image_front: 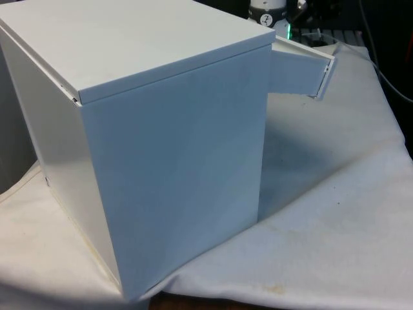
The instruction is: Open the drawer, then close it.
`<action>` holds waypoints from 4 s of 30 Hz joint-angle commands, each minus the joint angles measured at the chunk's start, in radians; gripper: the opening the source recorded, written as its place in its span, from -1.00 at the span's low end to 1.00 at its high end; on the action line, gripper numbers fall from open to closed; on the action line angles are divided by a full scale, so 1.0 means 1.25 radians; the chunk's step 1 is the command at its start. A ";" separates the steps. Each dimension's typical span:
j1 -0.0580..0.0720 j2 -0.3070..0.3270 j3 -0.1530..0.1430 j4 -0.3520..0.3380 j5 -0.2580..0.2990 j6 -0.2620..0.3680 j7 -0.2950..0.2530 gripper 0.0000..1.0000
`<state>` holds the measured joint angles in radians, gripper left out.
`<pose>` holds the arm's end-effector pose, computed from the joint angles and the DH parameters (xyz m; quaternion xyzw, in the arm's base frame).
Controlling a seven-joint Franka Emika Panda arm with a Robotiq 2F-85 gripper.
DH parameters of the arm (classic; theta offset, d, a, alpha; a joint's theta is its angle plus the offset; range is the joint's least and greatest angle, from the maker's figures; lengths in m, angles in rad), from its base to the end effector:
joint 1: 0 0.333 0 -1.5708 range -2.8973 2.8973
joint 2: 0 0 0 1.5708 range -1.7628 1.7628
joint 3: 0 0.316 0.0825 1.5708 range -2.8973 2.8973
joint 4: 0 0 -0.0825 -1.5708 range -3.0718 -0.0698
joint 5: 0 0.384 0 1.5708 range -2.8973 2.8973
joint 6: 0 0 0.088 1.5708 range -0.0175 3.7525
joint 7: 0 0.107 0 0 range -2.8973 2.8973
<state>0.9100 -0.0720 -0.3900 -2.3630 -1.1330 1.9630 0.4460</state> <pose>0.4429 0.1852 0.3573 0.8269 0.3177 0.0857 0.4560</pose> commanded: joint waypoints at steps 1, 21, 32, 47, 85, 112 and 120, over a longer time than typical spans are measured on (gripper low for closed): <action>0.001 0.004 0.001 0.004 0.010 -0.006 -0.001 -0.74; 0.000 0.019 0.003 0.008 0.006 0.005 0.011 1.00; -0.005 0.106 -0.001 0.018 -0.014 0.046 0.084 1.00; -0.008 0.136 -0.010 0.019 -0.047 0.055 0.153 1.00; -0.014 0.139 -0.042 0.017 -0.141 0.049 0.228 -1.00; -0.020 0.130 -0.102 0.096 -0.170 0.019 0.148 -1.00; -0.024 0.147 -0.128 0.130 -0.172 0.031 0.133 -1.00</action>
<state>0.8880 0.1020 -0.5450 -2.2120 -1.3400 1.9850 0.6190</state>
